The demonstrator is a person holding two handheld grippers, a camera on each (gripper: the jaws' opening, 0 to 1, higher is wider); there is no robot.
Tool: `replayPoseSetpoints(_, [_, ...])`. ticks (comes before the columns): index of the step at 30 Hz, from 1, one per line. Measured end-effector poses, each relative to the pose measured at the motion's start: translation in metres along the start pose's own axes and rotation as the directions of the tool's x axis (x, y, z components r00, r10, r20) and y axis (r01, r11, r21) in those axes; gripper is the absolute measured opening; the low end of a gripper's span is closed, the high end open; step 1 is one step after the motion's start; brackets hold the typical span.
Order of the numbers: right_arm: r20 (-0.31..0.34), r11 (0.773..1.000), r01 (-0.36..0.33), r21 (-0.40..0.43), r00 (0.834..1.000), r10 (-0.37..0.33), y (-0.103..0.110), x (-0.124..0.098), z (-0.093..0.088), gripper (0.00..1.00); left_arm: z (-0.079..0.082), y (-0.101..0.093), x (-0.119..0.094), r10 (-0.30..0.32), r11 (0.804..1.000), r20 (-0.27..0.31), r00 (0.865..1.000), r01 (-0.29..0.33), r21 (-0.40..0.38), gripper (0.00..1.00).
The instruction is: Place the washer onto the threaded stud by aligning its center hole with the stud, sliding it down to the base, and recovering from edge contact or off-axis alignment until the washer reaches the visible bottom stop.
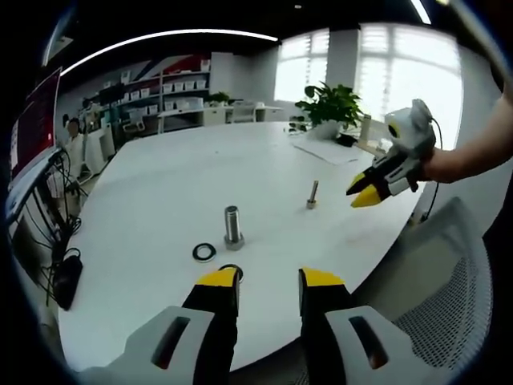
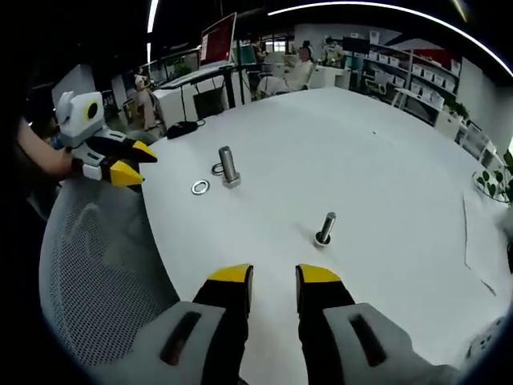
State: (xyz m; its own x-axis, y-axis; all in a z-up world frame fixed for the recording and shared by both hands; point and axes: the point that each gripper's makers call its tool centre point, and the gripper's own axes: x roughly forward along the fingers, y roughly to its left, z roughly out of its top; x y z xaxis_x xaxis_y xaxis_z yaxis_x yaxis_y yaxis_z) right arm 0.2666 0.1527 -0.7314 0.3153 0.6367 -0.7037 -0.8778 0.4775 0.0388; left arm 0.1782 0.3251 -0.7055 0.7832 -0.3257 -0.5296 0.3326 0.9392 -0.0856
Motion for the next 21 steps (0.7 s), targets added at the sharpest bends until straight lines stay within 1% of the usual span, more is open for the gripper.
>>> replayPoseSetpoints(4, [0.017, 1.000, -0.001, 0.006, 1.000, 0.001, 0.008, -0.002, 0.003, 0.24, 0.001, 0.000, 0.000, -0.001, 1.000, 0.005, 1.000, 0.001, 0.001, 0.27])
replayPoseSetpoints(10, [0.039, 0.999, 0.006, 0.035, 0.999, -0.007, 0.013, -0.008, 0.003, 0.24, 0.001, -0.002, -0.001, -0.008, 1.000, 0.006, 1.000, 0.008, 0.001, 0.27])
replayPoseSetpoints(16, [0.039, 0.998, 0.003, 0.060, 0.999, -0.006, 0.019, -0.013, -0.003, 0.24, 0.001, -0.001, 0.000, -0.006, 1.000, 0.008, 1.000, 0.006, -0.004, 0.27])
replayPoseSetpoints(21, [0.050, 0.996, 0.015, 0.088, 0.999, -0.019, 0.018, -0.016, -0.008, 0.25, 0.001, -0.001, -0.001, -0.005, 1.000, 0.009, 1.000, 0.005, 0.002, 0.27])
